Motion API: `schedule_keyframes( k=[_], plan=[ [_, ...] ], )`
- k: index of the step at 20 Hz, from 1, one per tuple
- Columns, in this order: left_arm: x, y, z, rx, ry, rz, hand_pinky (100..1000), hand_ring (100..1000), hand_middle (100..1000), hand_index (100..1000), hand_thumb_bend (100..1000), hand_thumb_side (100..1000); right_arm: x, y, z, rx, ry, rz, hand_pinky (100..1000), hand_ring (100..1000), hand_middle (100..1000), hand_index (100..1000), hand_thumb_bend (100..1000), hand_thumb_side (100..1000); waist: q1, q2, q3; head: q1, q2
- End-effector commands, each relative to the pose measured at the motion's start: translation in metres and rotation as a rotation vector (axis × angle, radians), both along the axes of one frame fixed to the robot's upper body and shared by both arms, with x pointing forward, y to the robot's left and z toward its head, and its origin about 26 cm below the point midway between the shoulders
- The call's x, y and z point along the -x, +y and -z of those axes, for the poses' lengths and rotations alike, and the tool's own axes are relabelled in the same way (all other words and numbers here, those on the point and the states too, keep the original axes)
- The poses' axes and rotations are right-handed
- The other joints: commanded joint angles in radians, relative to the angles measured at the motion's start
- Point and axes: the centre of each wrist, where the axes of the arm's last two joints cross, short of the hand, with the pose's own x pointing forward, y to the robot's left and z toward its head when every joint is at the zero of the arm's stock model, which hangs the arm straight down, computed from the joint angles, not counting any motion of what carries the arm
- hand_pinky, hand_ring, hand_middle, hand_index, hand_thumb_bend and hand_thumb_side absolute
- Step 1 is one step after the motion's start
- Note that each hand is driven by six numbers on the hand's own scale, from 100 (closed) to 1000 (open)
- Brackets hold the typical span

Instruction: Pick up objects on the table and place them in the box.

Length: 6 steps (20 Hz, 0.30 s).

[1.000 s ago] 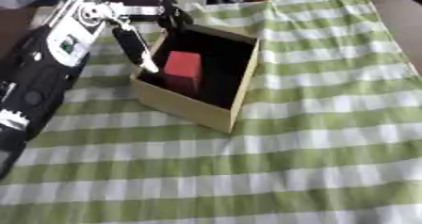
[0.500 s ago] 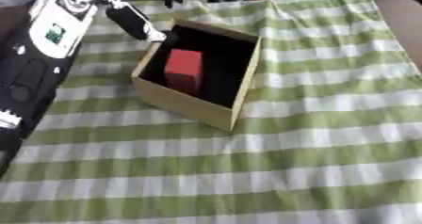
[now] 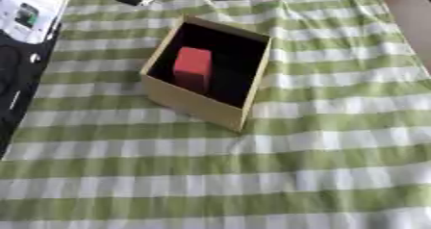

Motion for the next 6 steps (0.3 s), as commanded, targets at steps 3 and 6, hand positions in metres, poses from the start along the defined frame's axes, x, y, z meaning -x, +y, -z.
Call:
schedule_keyframes(
  k=[3,6],
  plan=[
    [0.026,0.05,-0.012,0.173,-0.128,-0.04,956,573,593,851,207,100,0.005,-0.006,-0.01,0.004,-0.058,0.033,894,732,724,885,100,605,-0.023,-0.028,0.028,-0.022,0.014],
    [0.041,0.078,-0.004,0.283,-0.182,-0.062,968,575,593,846,215,100,0.004,-0.005,-0.011,0.006,-0.061,0.029,894,732,724,884,100,602,-0.021,-0.029,0.024,-0.014,0.015]
  ],
)
